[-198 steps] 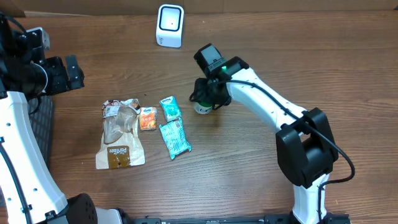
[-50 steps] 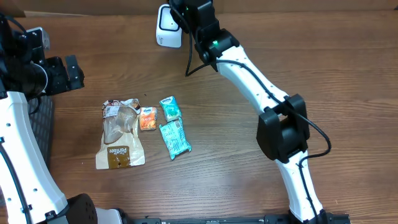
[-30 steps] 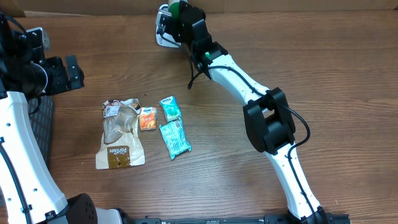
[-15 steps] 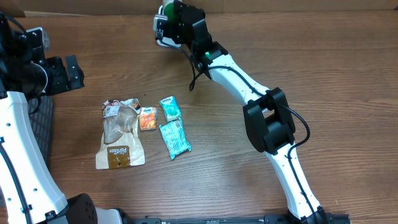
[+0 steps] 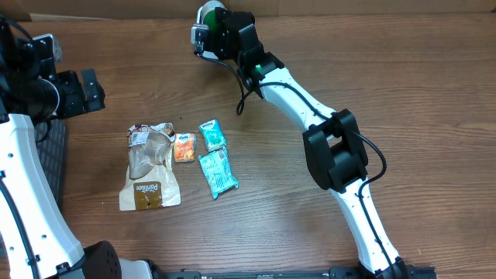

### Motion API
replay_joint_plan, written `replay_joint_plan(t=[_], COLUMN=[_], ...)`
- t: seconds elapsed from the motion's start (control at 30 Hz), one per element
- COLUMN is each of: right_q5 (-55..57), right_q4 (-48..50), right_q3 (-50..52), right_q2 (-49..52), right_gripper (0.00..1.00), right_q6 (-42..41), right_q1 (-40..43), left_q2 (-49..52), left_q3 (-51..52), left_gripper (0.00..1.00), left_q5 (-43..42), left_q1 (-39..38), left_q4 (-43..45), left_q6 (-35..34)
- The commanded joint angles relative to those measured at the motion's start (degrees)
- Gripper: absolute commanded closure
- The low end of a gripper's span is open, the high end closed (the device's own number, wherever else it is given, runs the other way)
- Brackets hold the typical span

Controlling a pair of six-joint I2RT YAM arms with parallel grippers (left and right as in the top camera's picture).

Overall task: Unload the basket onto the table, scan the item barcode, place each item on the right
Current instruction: 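Hold the jar in front of the scanner window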

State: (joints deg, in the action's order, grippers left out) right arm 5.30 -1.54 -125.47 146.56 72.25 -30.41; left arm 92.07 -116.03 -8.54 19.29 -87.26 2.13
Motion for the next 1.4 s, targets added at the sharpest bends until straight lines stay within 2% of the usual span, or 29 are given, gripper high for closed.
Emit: replay_joint_plan(t=[0.0, 0.13, 0.37, 0.53, 0.73, 0.77, 0.9, 1.23, 1.37], right_q5=[-0.5, -0.5, -1.2, -1.1, 0.9, 1.1, 1.2, 1.3, 1.3], right_q4=[0.8, 1.1, -5.2, -2.8, 6.5, 8.1, 12.6, 12.2, 13.0], right_q3=[-1.2, -1.2, -1.2, -1.2, -1.2, -1.2, -1.2, -1.2, -1.2], right_q2=[-1.5, -1.5, -1.5, -1.5, -1.5, -1.5, -1.5, -1.5, -2.5], right_gripper=[0.72, 0.72, 0.72, 0.72, 0.72, 0.68, 0.67, 0.68, 0.68], right_q6=[1.6, 10.8, 10.5, 10.5, 8.6, 8.6, 8.6, 6.5, -0.6], right_q1=[0.1, 0.1, 0.1, 0.1, 0.1, 0.1, 0.1, 0.1, 0.1], left_q2=[0.2, 0.2, 0.2, 0.2, 0.2, 0.2, 0.2, 0.2, 0.2], left_q3=[-0.7, -0.7, -0.7, -0.7, -0.7, -0.7, -0.7, -0.7, -0.7], left_gripper=[0.0, 0.01, 0.0, 0.0, 0.0, 0.0, 0.0, 0.0, 0.0], left_q5=[0.0, 0.0, 0.0, 0.0, 0.0, 0.0, 0.0, 0.0, 0.0], left_q1=[0.5, 0.5, 0.5, 0.5, 0.5, 0.5, 0.5, 0.5, 0.5], left_q4=[0.1, 0.1, 0.1, 0.1, 0.1, 0.1, 0.1, 0.1, 0.1], left_q6=[1.3, 1.3, 1.3, 1.3, 1.3, 1.3, 1.3, 1.3, 1.3])
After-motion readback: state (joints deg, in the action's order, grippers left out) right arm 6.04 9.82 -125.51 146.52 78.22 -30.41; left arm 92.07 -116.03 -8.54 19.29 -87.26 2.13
